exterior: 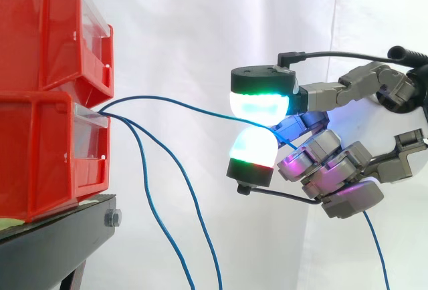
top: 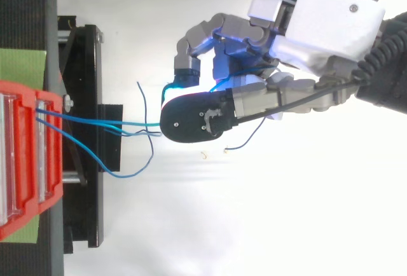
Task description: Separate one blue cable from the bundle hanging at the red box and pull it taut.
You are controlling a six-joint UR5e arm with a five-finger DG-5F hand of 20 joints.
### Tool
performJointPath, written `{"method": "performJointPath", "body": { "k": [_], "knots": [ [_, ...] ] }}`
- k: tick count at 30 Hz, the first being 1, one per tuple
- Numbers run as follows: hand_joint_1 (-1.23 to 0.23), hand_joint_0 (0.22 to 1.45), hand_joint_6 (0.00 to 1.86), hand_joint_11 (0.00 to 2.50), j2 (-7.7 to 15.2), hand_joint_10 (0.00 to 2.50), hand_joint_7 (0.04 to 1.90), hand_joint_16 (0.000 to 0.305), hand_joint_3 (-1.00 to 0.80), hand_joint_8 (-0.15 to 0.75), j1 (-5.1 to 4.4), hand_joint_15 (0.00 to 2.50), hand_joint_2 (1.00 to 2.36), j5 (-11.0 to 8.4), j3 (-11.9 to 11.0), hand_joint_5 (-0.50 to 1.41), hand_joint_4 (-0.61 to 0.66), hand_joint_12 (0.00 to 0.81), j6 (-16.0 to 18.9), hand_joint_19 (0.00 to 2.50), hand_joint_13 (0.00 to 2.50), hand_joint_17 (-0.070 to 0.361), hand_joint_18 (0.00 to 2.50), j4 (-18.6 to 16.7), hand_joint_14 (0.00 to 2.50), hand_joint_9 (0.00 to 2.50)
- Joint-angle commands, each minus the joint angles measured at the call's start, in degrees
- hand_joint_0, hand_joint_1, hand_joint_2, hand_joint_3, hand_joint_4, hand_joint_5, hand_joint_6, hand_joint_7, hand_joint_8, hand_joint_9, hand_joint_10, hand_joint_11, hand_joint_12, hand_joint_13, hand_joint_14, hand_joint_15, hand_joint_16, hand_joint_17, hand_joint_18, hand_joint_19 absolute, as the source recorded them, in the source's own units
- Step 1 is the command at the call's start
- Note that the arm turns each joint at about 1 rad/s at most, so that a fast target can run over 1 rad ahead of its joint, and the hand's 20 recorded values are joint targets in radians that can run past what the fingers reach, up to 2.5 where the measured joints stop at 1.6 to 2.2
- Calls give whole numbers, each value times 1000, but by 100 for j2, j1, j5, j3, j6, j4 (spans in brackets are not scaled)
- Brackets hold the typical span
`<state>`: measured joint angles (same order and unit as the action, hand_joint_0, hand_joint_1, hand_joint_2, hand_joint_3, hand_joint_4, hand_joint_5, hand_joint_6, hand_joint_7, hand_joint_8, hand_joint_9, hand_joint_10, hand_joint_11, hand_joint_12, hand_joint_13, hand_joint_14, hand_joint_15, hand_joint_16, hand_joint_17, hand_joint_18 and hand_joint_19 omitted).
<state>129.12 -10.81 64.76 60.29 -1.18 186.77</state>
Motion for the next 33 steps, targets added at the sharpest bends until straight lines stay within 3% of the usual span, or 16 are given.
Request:
{"method": "performJointPath", "body": {
  "k": [1, 9, 21, 24, 27, 33],
  "knots": [
    [-723, 687, 929, 1949, -1, 2500, 1050, 49, -498, 349, 0, 1640, 1000, -16, 0, -191, 96, 442, 4, 1311, 862, 110, 1270, 0, 2500, 396],
    [-634, 582, 926, 1943, -1, 2500, 1012, 50, -500, 368, -9, 1613, 1000, -25, 0, -188, 145, 450, 4, 1264, 886, 112, 1269, 0, 2500, 421],
    [-677, 491, 919, 1925, -1, 2500, 1013, 58, -500, 398, -26, 1583, 1000, -87, 9, -185, 173, 470, -5, 1001, 922, 130, 1273, 0, 2500, 437],
    [-703, 506, 917, 1901, -1, 2500, 1020, 55, -500, 393, -26, 1591, 1000, -87, 0, -185, 167, 463, 4, 1048, 917, 123, 1267, 0, 2500, 449],
    [-676, 607, 914, 1957, -1, 2500, 1062, 49, -500, 363, -26, 1618, 1000, -87, 9, -182, 140, 446, 4, 1249, 900, 109, 1262, 0, 2500, 458],
    [-742, 649, 928, 2044, -1, 2500, 1147, 49, -222, 345, -35, 1669, 1018, -78, 9, -177, 37, 460, 4, 1267, 924, 111, 1277, 0, 2500, 468]
  ]
}}
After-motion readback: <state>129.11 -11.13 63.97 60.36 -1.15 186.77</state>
